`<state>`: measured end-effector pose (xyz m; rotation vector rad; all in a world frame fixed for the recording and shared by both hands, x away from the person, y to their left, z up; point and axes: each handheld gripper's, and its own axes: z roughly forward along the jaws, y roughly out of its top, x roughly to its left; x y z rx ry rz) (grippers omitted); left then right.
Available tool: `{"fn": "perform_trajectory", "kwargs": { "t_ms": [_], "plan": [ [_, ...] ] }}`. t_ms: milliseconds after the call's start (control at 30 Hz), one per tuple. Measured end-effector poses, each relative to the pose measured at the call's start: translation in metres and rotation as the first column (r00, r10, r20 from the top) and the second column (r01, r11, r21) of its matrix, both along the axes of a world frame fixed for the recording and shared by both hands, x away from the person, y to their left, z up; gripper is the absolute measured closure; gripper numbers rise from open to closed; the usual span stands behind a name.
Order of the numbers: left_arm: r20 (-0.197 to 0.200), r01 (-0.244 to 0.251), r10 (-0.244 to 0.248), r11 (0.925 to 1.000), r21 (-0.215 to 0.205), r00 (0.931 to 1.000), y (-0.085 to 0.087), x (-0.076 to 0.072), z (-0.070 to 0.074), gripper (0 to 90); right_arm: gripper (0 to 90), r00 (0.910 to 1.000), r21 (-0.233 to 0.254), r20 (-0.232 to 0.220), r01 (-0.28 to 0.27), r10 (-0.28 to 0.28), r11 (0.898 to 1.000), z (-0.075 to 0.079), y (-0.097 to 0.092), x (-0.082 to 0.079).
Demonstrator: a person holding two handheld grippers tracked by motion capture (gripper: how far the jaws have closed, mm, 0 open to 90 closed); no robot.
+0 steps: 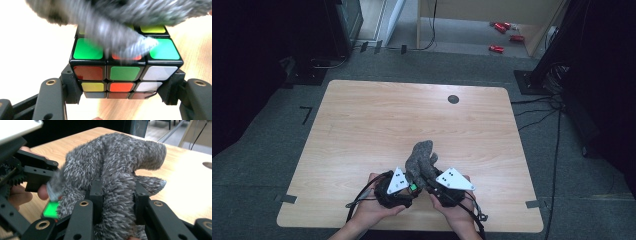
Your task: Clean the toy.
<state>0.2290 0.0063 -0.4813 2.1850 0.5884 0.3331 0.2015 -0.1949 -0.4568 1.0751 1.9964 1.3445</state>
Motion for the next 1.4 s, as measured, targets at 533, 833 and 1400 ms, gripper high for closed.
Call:
{"fn": "perform_trajectory", "kwargs": {
  "t_ms": [533, 833, 1400],
  "plan": [
    [0.019, -0.004, 0.004, 0.9996, 0.027, 0.9998, -0.001, -0.001, -0.001, 35.3, 69.6, 1.0, -0.015, 0.009, -0.003, 0.003, 1.0, -0.001, 0.004, -0.002],
    [0.013, 0.019, -0.02, 0.9987, 0.048, 0.9997, -0.01, -0.006, -0.004, 35.3, 69.2, 0.9961, -0.072, 0.041, -0.075, 0.078, 0.995, 0.002, 0.024, -0.015],
    [0.017, 0.032, -0.033, 0.9991, 0.027, 0.9993, -0.01, -0.008, -0.002, 35.3, 69.1, 0.9934, -0.072, 0.06, -0.094, 0.098, 0.993, 0.003, 0.024, -0.015]
  ]
}}
